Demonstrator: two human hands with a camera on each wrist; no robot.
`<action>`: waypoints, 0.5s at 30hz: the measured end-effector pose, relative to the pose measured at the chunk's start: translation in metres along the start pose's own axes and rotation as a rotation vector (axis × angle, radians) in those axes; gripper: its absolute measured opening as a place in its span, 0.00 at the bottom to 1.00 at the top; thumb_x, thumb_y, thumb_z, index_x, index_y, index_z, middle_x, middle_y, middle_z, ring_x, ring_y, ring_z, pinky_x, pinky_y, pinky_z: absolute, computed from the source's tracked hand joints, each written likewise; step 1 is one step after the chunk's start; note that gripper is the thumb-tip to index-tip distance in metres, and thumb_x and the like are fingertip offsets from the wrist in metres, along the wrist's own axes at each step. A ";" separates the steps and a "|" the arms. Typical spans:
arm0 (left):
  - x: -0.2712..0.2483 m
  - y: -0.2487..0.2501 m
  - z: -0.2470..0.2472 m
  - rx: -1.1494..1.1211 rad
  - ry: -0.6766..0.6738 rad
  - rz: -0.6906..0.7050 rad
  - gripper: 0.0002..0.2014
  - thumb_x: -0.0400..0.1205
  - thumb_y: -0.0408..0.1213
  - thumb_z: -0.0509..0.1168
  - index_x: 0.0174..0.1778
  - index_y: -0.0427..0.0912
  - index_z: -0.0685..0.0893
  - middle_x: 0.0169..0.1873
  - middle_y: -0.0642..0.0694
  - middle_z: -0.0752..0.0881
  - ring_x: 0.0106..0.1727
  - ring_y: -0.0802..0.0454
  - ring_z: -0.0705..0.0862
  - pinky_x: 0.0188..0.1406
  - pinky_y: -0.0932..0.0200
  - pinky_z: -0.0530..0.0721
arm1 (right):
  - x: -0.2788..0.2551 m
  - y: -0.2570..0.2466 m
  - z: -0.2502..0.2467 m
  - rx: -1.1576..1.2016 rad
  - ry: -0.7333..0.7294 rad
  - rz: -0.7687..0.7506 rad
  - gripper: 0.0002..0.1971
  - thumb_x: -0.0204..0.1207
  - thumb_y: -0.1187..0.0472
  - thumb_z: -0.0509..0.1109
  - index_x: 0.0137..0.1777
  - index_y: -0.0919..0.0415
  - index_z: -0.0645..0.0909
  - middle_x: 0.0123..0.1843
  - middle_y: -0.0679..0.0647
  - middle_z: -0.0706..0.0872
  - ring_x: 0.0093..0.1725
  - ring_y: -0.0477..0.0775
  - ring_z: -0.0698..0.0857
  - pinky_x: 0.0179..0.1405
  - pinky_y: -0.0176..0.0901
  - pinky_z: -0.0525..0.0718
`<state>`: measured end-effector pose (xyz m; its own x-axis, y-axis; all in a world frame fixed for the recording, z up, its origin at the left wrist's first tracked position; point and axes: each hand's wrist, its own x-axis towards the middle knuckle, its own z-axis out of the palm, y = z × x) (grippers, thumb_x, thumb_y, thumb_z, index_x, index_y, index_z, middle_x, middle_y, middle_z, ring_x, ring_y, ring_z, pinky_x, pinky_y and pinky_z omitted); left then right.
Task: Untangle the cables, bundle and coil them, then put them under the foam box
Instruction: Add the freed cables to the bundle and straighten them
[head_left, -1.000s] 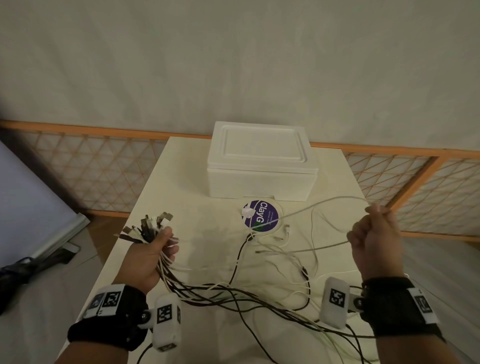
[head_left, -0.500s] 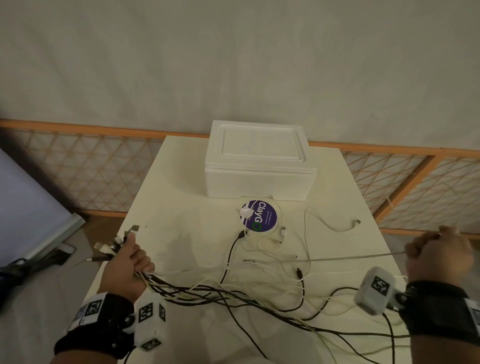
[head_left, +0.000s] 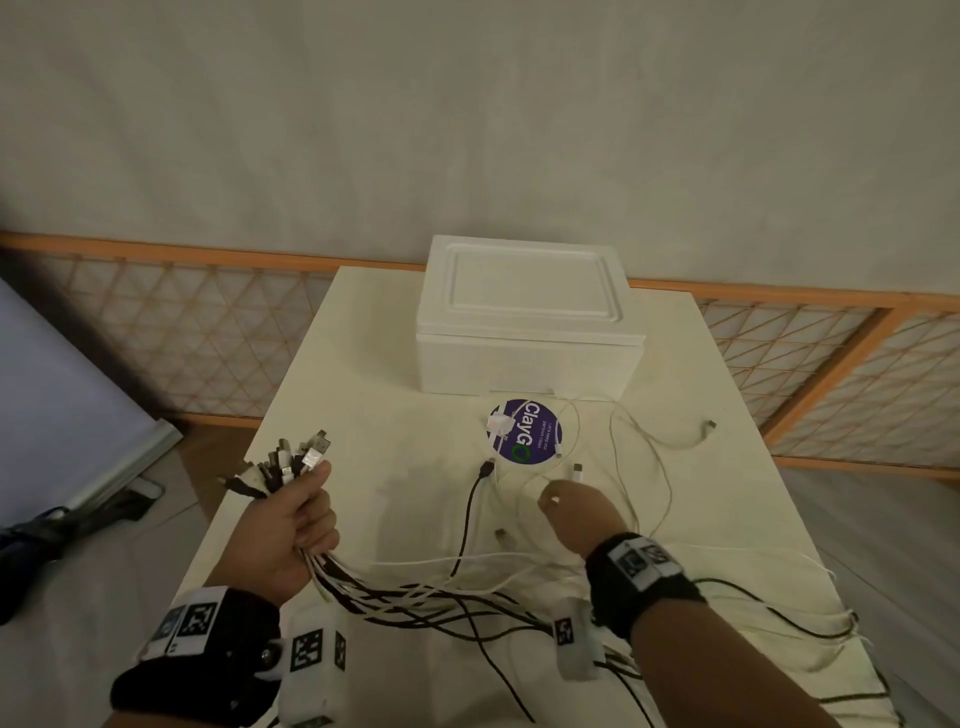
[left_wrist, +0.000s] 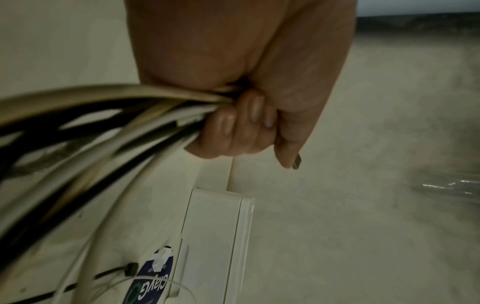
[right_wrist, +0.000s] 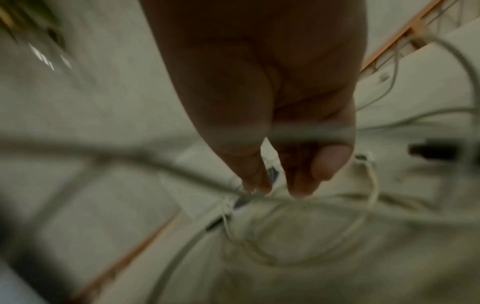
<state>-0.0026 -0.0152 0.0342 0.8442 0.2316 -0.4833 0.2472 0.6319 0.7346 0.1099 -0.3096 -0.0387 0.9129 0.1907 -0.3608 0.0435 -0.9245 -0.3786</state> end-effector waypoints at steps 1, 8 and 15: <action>-0.003 0.002 0.000 -0.003 0.002 0.009 0.16 0.83 0.37 0.59 0.28 0.47 0.69 0.14 0.54 0.60 0.11 0.60 0.58 0.14 0.67 0.56 | 0.004 -0.001 0.007 -0.057 -0.019 0.023 0.15 0.83 0.51 0.58 0.59 0.59 0.79 0.57 0.57 0.86 0.57 0.59 0.82 0.53 0.45 0.78; -0.012 0.017 -0.024 -0.012 0.070 0.052 0.16 0.80 0.38 0.61 0.25 0.48 0.69 0.13 0.54 0.60 0.12 0.59 0.55 0.14 0.66 0.55 | 0.022 0.028 0.007 -0.039 0.081 0.187 0.18 0.77 0.50 0.68 0.61 0.60 0.74 0.58 0.59 0.84 0.58 0.60 0.82 0.53 0.46 0.79; -0.006 0.014 -0.034 -0.012 0.101 0.041 0.14 0.80 0.39 0.61 0.28 0.48 0.67 0.13 0.54 0.60 0.22 0.54 0.47 0.17 0.64 0.52 | 0.023 0.040 0.000 0.184 0.176 0.357 0.17 0.76 0.65 0.65 0.64 0.66 0.72 0.60 0.62 0.83 0.59 0.62 0.82 0.54 0.49 0.81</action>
<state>-0.0203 0.0174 0.0305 0.8011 0.3305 -0.4990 0.2073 0.6288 0.7494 0.1324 -0.3425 -0.0624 0.9137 -0.2038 -0.3515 -0.3454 -0.8452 -0.4077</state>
